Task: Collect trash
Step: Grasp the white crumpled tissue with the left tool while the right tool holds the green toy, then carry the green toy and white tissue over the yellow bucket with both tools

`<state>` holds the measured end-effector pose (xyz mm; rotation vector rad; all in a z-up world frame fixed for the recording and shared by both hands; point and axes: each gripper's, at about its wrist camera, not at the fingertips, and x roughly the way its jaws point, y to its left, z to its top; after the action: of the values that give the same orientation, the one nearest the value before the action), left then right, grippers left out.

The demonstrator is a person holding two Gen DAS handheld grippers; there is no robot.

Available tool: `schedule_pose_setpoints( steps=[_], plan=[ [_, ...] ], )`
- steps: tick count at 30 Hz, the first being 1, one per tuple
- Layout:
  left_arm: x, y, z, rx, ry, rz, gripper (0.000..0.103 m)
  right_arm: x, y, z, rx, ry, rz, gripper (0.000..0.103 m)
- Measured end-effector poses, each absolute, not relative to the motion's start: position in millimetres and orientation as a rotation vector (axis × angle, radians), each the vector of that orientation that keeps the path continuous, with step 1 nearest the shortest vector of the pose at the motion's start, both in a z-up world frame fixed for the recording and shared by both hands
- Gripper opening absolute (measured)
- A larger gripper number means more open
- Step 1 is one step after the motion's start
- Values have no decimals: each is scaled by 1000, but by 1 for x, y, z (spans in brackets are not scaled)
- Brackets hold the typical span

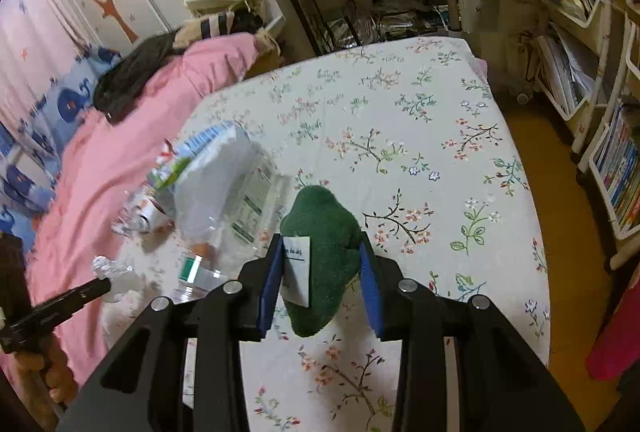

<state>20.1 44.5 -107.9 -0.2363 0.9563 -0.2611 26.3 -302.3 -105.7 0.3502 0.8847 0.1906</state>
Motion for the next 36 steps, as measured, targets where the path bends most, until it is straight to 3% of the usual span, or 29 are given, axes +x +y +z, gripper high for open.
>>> schedule_pose_setpoints(
  steps=[10, 20, 36],
  plan=[
    [-19, 41, -64, -203, 737, -204, 4, -3, -294, -66, 462, 706, 305, 36],
    [-71, 23, -31, -122, 574, -220, 4, -61, -259, -36, 374, 533, 386, 36],
    [-110, 6, -17, -57, 481, -254, 4, -81, -260, -40, 392, 494, 380, 36]
  ],
)
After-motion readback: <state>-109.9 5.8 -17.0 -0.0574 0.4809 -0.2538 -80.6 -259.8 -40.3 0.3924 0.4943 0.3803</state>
